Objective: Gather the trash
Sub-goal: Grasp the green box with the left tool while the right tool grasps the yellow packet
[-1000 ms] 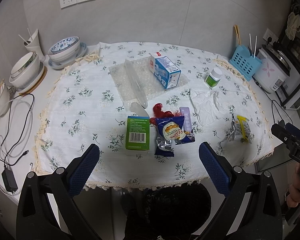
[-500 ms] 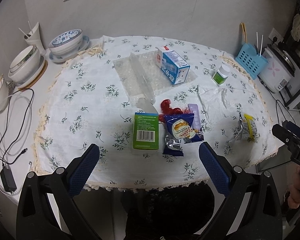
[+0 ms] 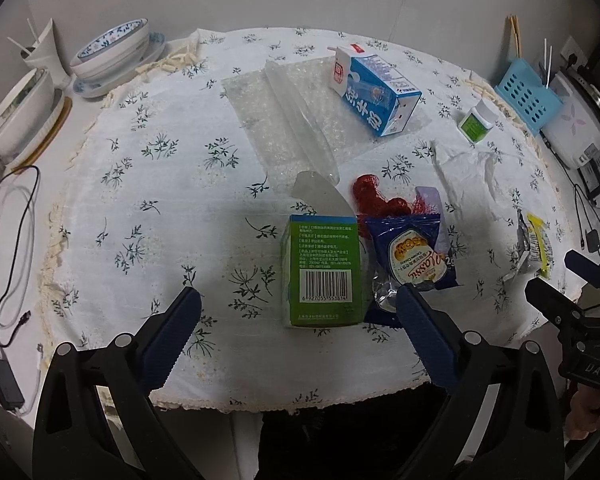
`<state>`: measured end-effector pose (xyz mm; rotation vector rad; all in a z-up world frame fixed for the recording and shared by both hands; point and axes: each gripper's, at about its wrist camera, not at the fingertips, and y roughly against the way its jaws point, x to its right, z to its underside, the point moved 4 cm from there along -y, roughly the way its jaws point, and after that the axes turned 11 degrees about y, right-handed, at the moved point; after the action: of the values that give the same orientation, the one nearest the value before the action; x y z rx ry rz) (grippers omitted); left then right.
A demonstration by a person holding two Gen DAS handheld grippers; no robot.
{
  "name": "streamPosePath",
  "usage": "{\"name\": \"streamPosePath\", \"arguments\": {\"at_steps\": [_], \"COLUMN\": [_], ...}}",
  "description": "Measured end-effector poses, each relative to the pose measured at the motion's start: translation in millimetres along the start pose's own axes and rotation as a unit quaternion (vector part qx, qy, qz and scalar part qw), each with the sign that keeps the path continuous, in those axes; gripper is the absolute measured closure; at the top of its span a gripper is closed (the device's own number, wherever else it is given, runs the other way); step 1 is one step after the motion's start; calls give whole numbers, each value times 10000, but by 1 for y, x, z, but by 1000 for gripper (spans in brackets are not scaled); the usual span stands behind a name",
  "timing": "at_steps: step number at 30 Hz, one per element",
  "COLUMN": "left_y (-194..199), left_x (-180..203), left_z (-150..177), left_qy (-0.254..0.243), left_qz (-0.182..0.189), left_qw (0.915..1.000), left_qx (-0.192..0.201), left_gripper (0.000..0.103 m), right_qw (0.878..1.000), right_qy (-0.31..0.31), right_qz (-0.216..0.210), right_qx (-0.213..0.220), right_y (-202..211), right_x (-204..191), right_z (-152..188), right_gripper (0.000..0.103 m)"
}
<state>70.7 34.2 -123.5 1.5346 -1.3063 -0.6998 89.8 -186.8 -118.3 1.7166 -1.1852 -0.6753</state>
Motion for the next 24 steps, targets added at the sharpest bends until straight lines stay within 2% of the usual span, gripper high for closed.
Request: {"name": "streamPosePath", "arguments": {"at_steps": [3, 8, 13, 20, 24], "left_y": [-16, -31, -46, -57, -60], "left_x": [-1, 1, 6, 7, 10], "left_z": [-4, -8, -8, -9, -9], "left_qy": [-14, -91, -182, -166, -201], "left_qz": [17, 77, 126, 215, 276], "left_qw": [9999, 9997, 9991, 9982, 9974], "left_qx": [-114, -225, -364, -541, -634], "left_gripper": [9, 12, 16, 26, 37], "right_qw": [9995, 9953, 9894, 9834, 9801], "right_qy": [-185, -774, -1134, -1351, -1465], "right_qz": [185, 470, 669, 659, 575], "right_qx": [-153, -354, -616, -1020, -1206], "right_y": [-12, -24, -40, -67, -76], "right_x": [18, 71, 113, 133, 135], "right_z": [5, 12, 11, 12, 14], "right_gripper": [7, 8, 12, 23, 31]}}
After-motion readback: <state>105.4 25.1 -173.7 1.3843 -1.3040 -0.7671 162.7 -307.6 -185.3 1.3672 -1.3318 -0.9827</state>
